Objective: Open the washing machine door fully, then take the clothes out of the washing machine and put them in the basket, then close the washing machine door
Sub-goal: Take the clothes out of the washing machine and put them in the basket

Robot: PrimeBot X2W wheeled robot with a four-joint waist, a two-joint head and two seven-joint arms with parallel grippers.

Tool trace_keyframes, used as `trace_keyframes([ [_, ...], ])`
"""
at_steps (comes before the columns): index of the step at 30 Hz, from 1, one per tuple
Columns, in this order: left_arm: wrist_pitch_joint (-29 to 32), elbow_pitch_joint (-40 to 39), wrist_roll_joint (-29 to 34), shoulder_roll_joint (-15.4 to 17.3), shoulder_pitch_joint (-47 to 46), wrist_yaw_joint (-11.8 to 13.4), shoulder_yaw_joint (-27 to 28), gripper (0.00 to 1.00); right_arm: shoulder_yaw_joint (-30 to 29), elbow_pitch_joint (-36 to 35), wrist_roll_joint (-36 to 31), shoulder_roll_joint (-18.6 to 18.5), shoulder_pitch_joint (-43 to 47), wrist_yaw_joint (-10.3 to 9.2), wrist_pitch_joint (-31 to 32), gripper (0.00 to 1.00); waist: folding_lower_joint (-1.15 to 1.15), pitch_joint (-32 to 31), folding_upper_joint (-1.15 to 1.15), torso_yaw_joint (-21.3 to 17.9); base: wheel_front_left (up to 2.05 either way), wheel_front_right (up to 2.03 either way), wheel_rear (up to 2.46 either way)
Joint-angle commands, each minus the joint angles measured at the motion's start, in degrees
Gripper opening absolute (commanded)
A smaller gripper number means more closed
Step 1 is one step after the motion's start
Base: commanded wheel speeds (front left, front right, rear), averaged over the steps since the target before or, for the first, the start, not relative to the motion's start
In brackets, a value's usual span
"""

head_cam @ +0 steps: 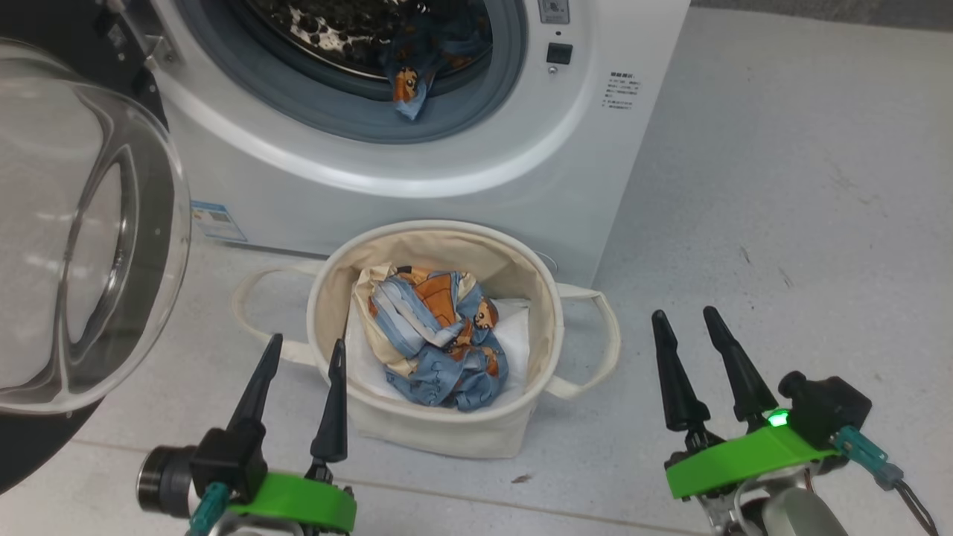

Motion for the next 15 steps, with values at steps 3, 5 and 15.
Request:
trace_keyframes([
  [3, -0.27, -2.49, -0.45, -0.20, -0.49, -0.09, 1.60, 1.00, 0.82, -1.85, 0.44, 0.11, -0.31, 0.06, -0.71, 1.00, 0.00, -0.69, 0.00, 0.42, 0.00, 0.00, 0.00],
  [5, -0.27, -2.56, -0.30, -0.26, -0.27, 0.40, 1.68, 1.00, 0.72, -2.02, 0.69, 0.11, -0.17, 0.06, -0.71, 1.00, 0.00, -1.07, 0.00, 0.61, 0.00, 0.00, 0.00],
  [15, -0.27, -1.43, 0.20, -0.41, -0.70, 2.98, -1.52, 1.00, -0.58, -2.33, -0.32, 0.11, 0.56, 0.06, -0.71, 1.00, 0.00, -1.82, 0.00, 2.69, 0.00, 0.00, 0.00],
])
